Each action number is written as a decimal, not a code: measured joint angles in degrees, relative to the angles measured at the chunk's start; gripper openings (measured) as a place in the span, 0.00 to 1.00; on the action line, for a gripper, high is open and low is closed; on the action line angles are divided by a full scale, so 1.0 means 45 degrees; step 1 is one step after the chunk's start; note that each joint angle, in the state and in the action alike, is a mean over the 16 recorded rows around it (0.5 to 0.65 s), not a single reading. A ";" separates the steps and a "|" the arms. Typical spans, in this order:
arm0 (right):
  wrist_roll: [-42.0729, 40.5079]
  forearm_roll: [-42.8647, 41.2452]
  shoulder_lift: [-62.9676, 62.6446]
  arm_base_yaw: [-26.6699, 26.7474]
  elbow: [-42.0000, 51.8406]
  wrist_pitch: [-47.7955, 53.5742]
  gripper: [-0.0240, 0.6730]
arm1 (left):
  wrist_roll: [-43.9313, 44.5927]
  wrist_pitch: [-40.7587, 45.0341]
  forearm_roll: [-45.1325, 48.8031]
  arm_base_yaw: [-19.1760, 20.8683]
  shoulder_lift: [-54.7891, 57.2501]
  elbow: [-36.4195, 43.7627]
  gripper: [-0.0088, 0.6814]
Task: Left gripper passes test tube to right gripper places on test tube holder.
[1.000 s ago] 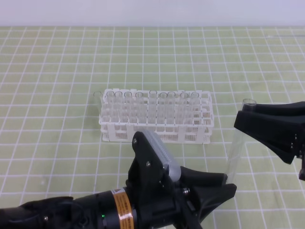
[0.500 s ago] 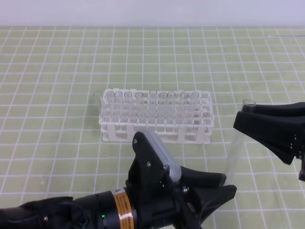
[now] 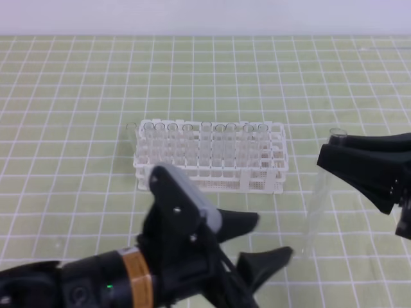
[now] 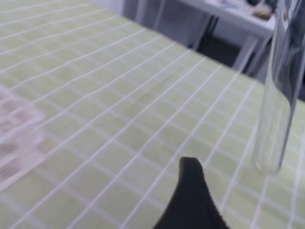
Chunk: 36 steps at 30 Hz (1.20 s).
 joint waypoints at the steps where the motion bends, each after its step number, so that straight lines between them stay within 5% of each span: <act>1: -0.0183 0.0002 0.0000 0.0000 0.0000 -0.0125 0.18 | 0.0072 0.0554 -0.0003 0.0009 -0.0269 -0.0001 0.67; 22: -0.3337 0.0045 0.0000 0.0000 0.0000 -0.1059 0.18 | 0.0598 1.3701 0.1080 0.0094 -0.5719 -0.0005 0.41; 36: -0.3372 0.0045 -0.0007 0.0000 -0.0393 -0.1270 0.18 | 0.0596 1.6175 0.0938 0.0084 -0.6013 -0.0001 0.39</act>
